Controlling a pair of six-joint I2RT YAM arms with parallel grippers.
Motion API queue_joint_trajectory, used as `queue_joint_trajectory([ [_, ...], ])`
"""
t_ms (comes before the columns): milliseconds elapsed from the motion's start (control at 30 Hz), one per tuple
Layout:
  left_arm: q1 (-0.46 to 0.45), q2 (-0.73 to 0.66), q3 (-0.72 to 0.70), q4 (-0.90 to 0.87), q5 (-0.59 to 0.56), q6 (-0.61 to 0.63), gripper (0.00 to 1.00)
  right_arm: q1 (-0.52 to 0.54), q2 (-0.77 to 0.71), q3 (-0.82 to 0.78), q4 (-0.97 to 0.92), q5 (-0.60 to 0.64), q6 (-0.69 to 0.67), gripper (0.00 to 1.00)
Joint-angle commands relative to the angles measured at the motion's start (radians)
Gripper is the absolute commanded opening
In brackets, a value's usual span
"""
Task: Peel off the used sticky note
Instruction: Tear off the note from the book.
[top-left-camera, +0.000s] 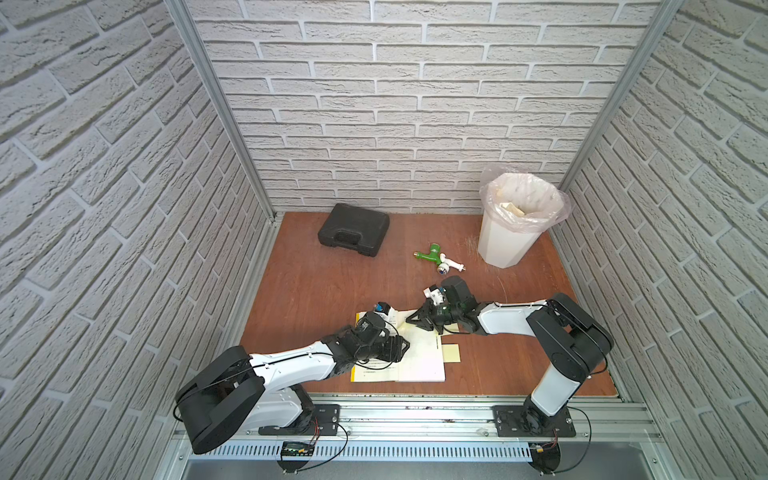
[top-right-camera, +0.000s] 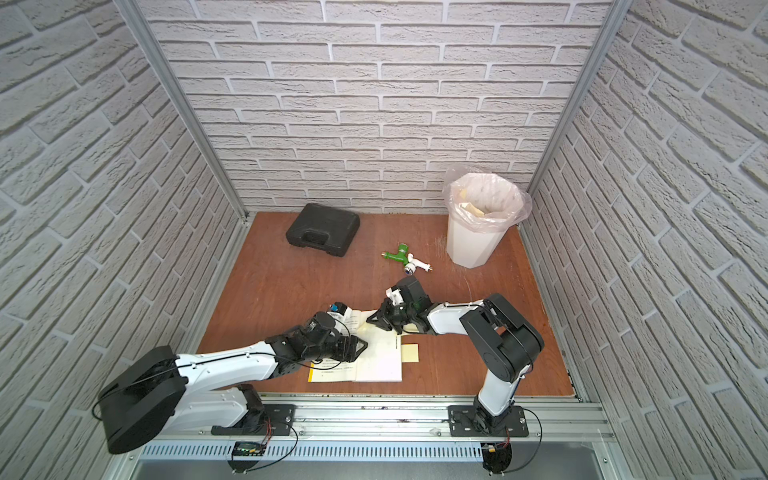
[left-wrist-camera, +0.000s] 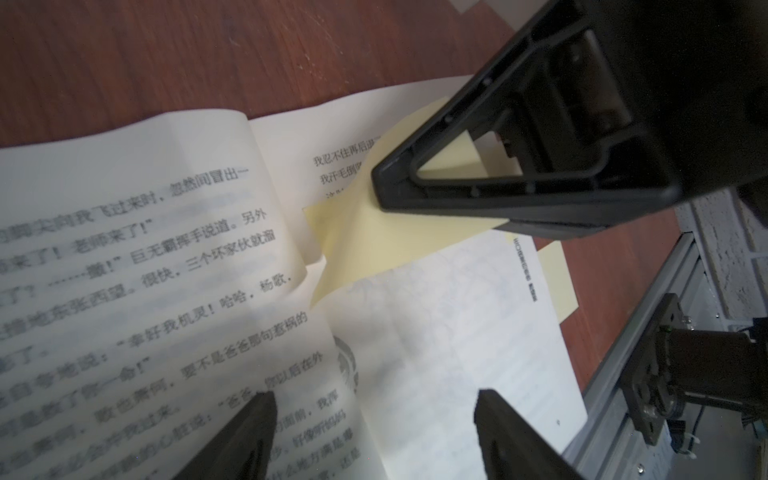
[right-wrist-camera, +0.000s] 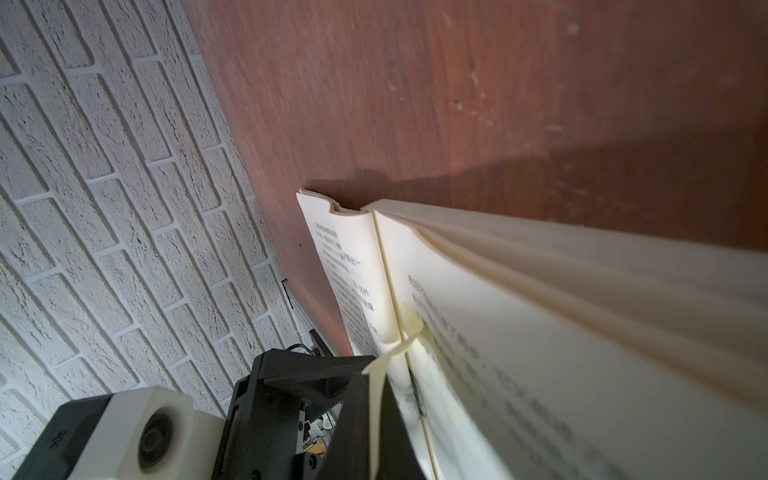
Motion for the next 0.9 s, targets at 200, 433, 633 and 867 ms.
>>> queue_joint_trajectory([
  [200, 0.008, 0.019, -0.023, -0.002, -0.014, -0.004, 0.80, -0.022, -0.141, 0.074, -0.184, 0.054, -0.141, 0.04],
  [433, 0.011, 0.022, -0.020, -0.002, -0.007, -0.001, 0.80, -0.058, -0.235, 0.162, -0.366, 0.103, -0.258, 0.03],
  [633, 0.013, 0.025, -0.019, 0.001, -0.006, 0.001, 0.80, -0.105, -0.310, 0.314, -0.566, 0.167, -0.407, 0.03],
  [867, 0.014, 0.023, -0.017, 0.001, -0.004, 0.001, 0.80, -0.193, -0.344, 0.485, -0.677, 0.183, -0.484, 0.03],
])
